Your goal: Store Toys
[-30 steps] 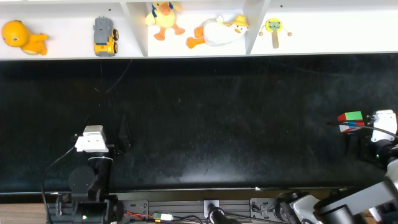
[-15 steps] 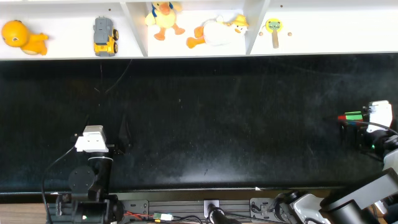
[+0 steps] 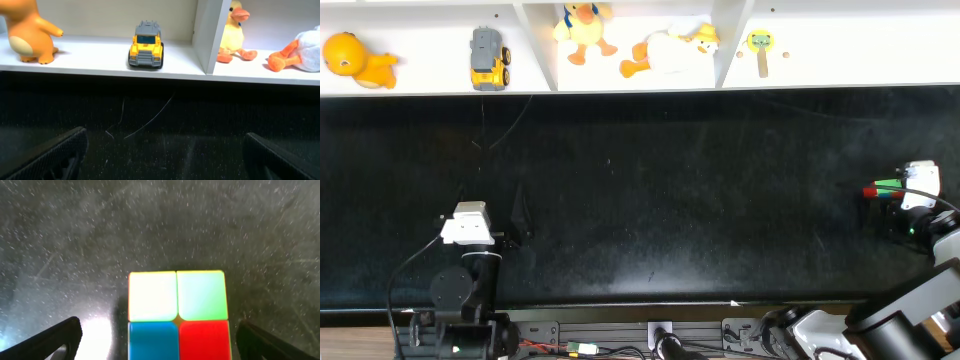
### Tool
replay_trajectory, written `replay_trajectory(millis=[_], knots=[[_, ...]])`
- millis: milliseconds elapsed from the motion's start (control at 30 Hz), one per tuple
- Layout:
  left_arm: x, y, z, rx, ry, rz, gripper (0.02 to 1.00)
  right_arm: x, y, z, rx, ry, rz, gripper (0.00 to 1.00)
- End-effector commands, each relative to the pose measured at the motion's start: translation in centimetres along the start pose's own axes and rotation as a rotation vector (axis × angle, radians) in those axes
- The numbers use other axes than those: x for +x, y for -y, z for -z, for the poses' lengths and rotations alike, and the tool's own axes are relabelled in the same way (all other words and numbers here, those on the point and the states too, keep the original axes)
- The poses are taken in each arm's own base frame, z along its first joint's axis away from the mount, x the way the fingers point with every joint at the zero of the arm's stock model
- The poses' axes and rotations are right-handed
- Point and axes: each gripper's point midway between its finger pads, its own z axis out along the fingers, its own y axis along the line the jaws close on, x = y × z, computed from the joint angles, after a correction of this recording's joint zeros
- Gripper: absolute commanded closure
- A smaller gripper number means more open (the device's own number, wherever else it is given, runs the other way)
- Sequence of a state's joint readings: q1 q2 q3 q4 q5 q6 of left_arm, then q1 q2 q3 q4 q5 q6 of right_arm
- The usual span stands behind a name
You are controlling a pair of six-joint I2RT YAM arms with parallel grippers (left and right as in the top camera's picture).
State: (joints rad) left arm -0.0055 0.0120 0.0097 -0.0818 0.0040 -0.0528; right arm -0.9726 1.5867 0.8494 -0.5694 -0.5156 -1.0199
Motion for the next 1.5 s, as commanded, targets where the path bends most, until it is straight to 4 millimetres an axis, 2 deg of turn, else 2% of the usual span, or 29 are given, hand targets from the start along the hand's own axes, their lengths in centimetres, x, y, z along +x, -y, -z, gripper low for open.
replay_trajectory(millis=[33,100,233,333,400,600,700,900,1200,1333,1500], knots=[[-0.1,0.3,0.1,0.014,0.005,0.010,0.020,0.3,-0.3,-0.4,-0.010,-0.010,-0.014,0.049],[-0.1,0.3,0.1,0.014,0.005,0.010,0.020,0.3,-0.3,-0.4,-0.011,-0.010,-0.015,0.165],[-0.1,0.3,0.1,0.014,0.005,0.010,0.020,0.2,-0.2,-0.4,-0.008,-0.008,-0.033,0.323],[-0.1,0.3,0.1,0.014,0.005,0.010,0.020,0.1,-0.3,-0.4,-0.009,-0.009,-0.028,0.555],[-0.1,0.3,0.1,0.014,0.005,0.010,0.020,0.0,-0.4,-0.5,-0.010,-0.010,-0.020,0.645],[-0.1,0.3,0.1,0.014,0.005,0.010,0.020,-1.4,-1.0,-0.6,-0.015,-0.003,-0.005,0.645],[-0.1,0.3,0.1,0.014,0.005,0.010,0.020,-3.0,-0.9,-0.2,-0.005,0.013,-0.003,0.627],[-0.1,0.3,0.1,0.014,0.005,0.010,0.020,-7.0,-0.3,1.1,0.013,0.056,0.019,0.610],[-0.1,0.3,0.1,0.014,0.005,0.010,0.020,-14.3,0.0,3.2,0.051,0.156,0.122,0.592],[-0.1,0.3,0.1,0.014,0.005,0.010,0.020,-17.1,0.0,3.3,0.051,0.188,0.137,0.590],[-0.1,0.3,0.1,0.014,0.005,0.010,0.023,-19.9,0.2,2.5,0.033,0.208,0.134,0.590]])
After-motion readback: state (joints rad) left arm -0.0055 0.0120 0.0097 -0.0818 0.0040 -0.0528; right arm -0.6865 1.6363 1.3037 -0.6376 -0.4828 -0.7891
